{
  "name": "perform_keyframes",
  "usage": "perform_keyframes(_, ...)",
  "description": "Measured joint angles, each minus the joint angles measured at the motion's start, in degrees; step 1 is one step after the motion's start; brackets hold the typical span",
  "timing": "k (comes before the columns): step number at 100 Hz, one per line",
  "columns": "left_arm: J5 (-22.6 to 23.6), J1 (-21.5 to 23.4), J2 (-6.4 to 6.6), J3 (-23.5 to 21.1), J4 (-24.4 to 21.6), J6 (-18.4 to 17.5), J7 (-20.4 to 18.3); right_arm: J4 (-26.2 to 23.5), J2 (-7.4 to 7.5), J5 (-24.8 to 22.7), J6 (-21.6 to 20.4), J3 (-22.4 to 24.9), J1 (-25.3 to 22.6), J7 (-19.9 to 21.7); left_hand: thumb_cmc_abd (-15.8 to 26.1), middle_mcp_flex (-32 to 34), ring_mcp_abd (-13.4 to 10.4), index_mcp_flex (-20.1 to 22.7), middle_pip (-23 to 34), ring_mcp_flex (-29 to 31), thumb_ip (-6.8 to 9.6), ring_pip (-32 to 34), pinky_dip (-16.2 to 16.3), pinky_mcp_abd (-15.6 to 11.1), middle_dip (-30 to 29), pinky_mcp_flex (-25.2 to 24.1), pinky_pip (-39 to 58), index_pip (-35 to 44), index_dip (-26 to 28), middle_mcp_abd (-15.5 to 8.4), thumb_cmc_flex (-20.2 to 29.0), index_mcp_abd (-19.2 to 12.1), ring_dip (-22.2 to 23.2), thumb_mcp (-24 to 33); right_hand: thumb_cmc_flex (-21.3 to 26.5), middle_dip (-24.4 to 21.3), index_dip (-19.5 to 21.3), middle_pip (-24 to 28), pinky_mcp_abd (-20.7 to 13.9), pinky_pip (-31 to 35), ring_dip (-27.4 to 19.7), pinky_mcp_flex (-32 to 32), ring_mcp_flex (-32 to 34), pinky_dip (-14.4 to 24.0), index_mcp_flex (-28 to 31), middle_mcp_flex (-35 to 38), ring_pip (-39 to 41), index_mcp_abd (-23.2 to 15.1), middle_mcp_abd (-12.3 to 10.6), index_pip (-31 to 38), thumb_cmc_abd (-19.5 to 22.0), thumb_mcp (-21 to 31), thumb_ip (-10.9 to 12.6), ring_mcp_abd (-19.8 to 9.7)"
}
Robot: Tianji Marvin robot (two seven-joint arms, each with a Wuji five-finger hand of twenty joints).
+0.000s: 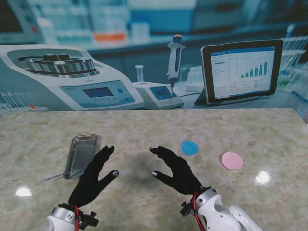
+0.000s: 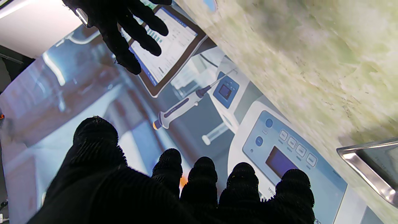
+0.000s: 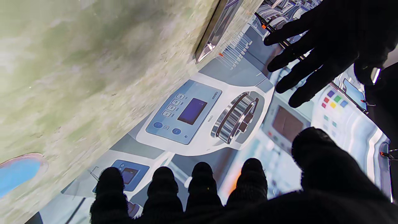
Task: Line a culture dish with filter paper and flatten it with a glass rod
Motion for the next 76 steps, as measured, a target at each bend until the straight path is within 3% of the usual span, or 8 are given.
perform_keyframes(76,0.5,1.8,0.01,-0.1,-1.5,-0.5,-0.1,-0.1,0.12,0.3,-0.7,0.2,-0.8,0.6,0.0,0.0,-0.1,0.0,0.0,0.0,0.00,-0.3,-0.9,0.0,0.0,0.0,-0.1,0.0,0.1,0.0,0.0,0.0,-0.5,0.0,-0.6,0.5,-2.8,-0.1,0.0,-1.5,-0.6,0.1,0.0,2.0,0.1,0.0,0.0,0.0,0.0,-0.1,0.0,0.0,0.0,-0.1)
